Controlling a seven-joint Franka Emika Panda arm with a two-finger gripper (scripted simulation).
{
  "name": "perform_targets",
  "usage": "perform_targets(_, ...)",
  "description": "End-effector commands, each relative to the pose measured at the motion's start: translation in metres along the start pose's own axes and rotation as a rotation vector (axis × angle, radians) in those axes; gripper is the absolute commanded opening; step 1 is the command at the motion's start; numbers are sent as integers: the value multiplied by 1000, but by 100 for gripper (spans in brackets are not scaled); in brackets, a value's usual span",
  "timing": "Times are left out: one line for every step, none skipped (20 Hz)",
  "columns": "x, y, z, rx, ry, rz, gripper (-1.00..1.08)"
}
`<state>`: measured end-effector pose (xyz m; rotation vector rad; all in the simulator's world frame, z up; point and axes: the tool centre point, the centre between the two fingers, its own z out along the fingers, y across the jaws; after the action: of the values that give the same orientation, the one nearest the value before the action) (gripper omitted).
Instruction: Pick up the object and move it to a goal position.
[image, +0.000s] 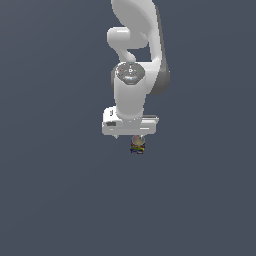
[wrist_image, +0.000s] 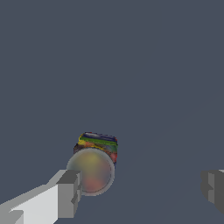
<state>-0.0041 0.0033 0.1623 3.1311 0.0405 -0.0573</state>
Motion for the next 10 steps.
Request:
perform_targets(0,0,0,0,0,1,100)
perform_targets(-1,-1,1,0,0,3,100)
perform_targets(-1,-2,2,0,1,6,100)
perform_targets(-2,-3,3,1,2,10,100)
perform_targets(-2,-4,5,1,3,15,100)
perform_targets(-3,-6,7,1,4,22,100)
perform_targets(-4,-8,9,2,5,29,100)
perform_targets(-5,-10,11,2,7,37,100)
perform_targets(-7,-12,14,3,8,46,100)
perform_targets(-9,-15,17,3,10,56,100)
